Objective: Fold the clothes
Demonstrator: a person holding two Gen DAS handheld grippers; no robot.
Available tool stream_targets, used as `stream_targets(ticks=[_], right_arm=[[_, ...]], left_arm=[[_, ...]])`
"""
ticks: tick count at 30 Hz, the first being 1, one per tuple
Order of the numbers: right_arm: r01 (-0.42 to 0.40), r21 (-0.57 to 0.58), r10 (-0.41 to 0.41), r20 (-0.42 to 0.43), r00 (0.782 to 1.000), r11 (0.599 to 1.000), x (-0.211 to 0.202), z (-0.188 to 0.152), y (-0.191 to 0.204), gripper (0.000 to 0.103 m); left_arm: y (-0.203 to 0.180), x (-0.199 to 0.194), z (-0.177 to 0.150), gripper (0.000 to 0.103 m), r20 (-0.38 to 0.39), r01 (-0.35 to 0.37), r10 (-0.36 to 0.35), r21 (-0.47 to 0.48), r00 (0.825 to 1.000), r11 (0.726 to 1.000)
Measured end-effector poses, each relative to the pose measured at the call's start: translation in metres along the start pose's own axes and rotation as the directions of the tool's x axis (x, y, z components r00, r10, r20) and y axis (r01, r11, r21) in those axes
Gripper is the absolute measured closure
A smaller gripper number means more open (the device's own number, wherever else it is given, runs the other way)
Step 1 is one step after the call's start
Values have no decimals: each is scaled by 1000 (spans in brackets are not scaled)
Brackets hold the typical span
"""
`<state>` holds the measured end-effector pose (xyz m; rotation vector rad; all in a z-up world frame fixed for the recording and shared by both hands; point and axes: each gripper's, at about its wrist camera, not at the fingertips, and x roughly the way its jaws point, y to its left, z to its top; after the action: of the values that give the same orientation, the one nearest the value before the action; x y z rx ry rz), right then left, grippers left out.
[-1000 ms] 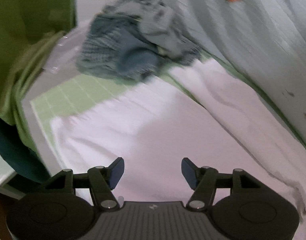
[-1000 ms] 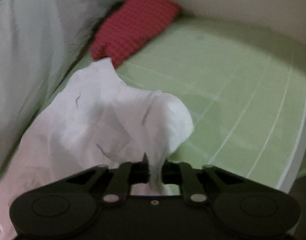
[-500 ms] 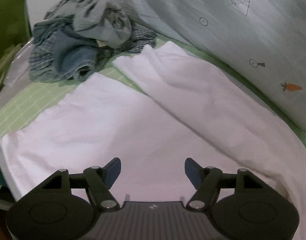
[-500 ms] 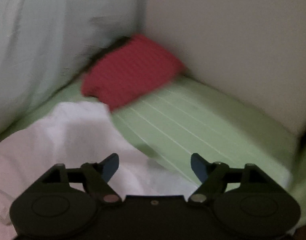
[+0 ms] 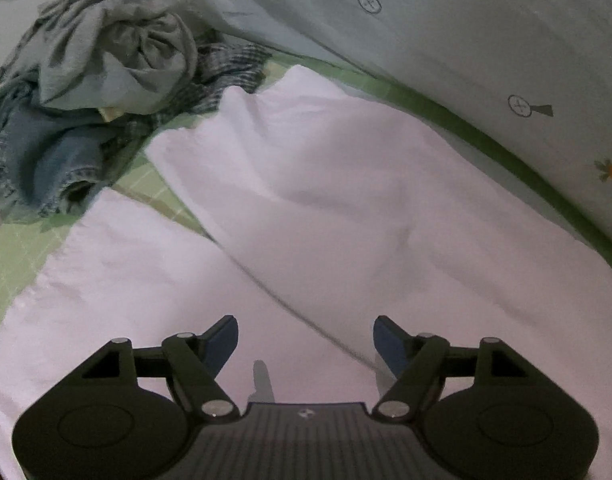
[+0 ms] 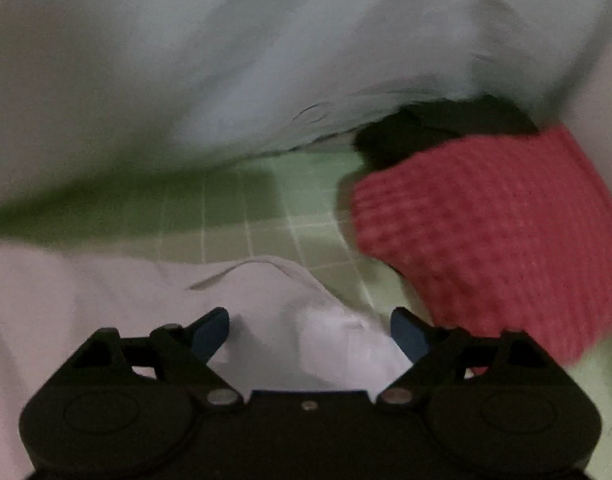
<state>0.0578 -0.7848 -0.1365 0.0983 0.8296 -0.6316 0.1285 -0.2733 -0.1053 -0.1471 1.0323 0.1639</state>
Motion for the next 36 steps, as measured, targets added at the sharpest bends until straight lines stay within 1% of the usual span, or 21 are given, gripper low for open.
stream_targets(ticks=[1, 2, 3, 5, 7, 9, 11, 12, 13, 14, 15, 16, 17, 18, 20, 22, 23, 26, 28, 32, 36], right_arm=[[22, -64, -21, 9, 1000, 998, 5, -2, 7, 23], [47, -104, -46, 9, 999, 993, 11, -4, 12, 24], [70, -99, -67, 35, 997, 993, 14, -4, 11, 26], [142, -76, -141, 21, 990, 987, 28, 3, 6, 28], [185, -69, -185, 12, 983, 980, 39, 15, -2, 29], [186, -85, -187, -6, 982, 979, 48, 26, -5, 33], [176, -68, -178, -22, 984, 982, 46, 32, -8, 42], [169, -48, -170, -22, 985, 985, 39, 34, -10, 44], [151, -11, -151, 0, 989, 989, 23, 33, -12, 44], [131, 27, -132, 22, 991, 991, 7, 31, -14, 33], [94, 80, -99, 55, 994, 992, -15, 23, -17, 25], [55, 132, -67, 89, 994, 990, -37, 15, -21, 10], [15, 182, -38, 123, 992, 983, -60, 6, -25, 4], [-23, 208, -6, 138, 990, 978, -79, -8, -26, 4], [-98, 257, 55, 171, 984, 961, -119, -36, -29, 0], [-168, 297, 112, 197, 974, 940, -155, -68, -30, 0], [-188, 316, 131, 195, 972, 930, -169, -85, -29, 0], [-207, 366, 154, 170, 973, 907, -206, -130, -28, 0], [-192, 398, 139, 158, 978, 897, -227, -157, -27, 0], [-137, 459, 101, 104, 989, 878, -244, -197, -24, 0], [-80, 515, 65, 47, 997, 853, -261, -236, -20, 0]], left_arm=[[-3, 2, 0, 28, -4, 0, 0, 11, 1000, 1000], [-6, 2, 0, 28, -6, -5, 5, 26, 1000, 1000], [-8, 3, 0, 28, -8, -10, 11, 40, 1000, 999], [-10, 2, -2, 28, -12, -15, 15, 57, 1000, 998], [-9, 0, -3, 28, -15, -3, 4, 47, 1000, 999], [-4, -5, -3, 28, -8, 16, -16, 27, 1000, 1000], [0, -15, -3, 28, 14, 32, -32, 14, 999, 999], [2, -23, -3, 28, 32, 41, -41, 12, 999, 999], [6, -30, -5, 28, 50, 50, -51, 8, 997, 999], [9, -39, -7, 26, 67, 61, -61, 4, 996, 998], [12, -46, -10, 26, 81, 71, -70, -2, 994, 998], [17, -54, -15, 25, 95, 81, -81, -5, 992, 997], [21, -61, -21, 23, 107, 90, -90, -3, 990, 996], [26, -69, -27, 22, 119, 99, -99, -2, 988, 995], [35, -80, -41, 20, 131, 119, -119, 6, 984, 993], [43, -88, -56, 18, 130, 143, -143, 14, 981, 990], [47, -92, -64, 17, 128, 152, -152, 16, 980, 988], [58, -101, -84, 17, 117, 169, -170, 22, 978, 985], [66, -105, -94, 17, 106, 174, -176, 28, 979, 984], [82, -110, -112, 16, 80, 178, -182, 49, 980, 983], [98, -112, -130, 16, 45, 178, -181, 65, 982, 982]])
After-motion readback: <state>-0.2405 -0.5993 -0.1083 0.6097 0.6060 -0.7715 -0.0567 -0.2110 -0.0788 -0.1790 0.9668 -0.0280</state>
